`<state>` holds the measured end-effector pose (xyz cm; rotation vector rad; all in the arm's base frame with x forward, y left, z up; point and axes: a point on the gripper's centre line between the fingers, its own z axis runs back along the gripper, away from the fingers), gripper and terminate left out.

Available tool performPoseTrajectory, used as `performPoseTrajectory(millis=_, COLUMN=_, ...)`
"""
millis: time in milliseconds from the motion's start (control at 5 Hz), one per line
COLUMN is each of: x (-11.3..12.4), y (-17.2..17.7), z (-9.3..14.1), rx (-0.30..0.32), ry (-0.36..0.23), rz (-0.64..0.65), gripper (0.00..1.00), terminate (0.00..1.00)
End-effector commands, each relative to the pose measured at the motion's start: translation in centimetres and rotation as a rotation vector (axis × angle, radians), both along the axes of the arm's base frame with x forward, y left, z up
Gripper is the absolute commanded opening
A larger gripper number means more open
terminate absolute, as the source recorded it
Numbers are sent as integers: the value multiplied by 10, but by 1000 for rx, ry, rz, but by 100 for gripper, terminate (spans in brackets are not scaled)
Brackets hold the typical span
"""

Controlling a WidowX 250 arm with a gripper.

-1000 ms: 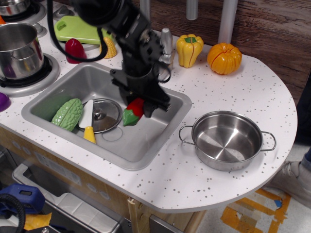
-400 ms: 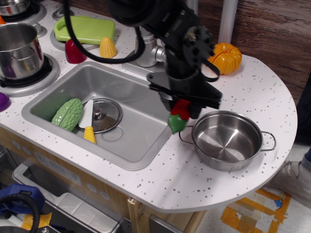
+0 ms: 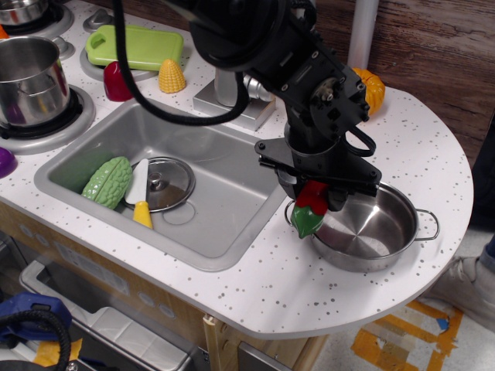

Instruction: Put pepper in pot or pan

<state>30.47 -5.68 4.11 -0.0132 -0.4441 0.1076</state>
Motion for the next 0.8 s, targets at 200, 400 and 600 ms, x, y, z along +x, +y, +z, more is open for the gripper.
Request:
performPoseTrajectory(millis=200, x=5, y=-13, z=10, rx=-33, ry=-74, rz=-34, gripper=100, terminate=0)
performPoseTrajectory(millis=400, x=5, y=-13, z=10, rx=-33, ry=-74, rz=-34, gripper=100, terminate=0)
performPoseTrajectory(millis=600, x=5, y=-13, z=10, rx=-33, ry=-74, rz=-34, gripper=100, terminate=100)
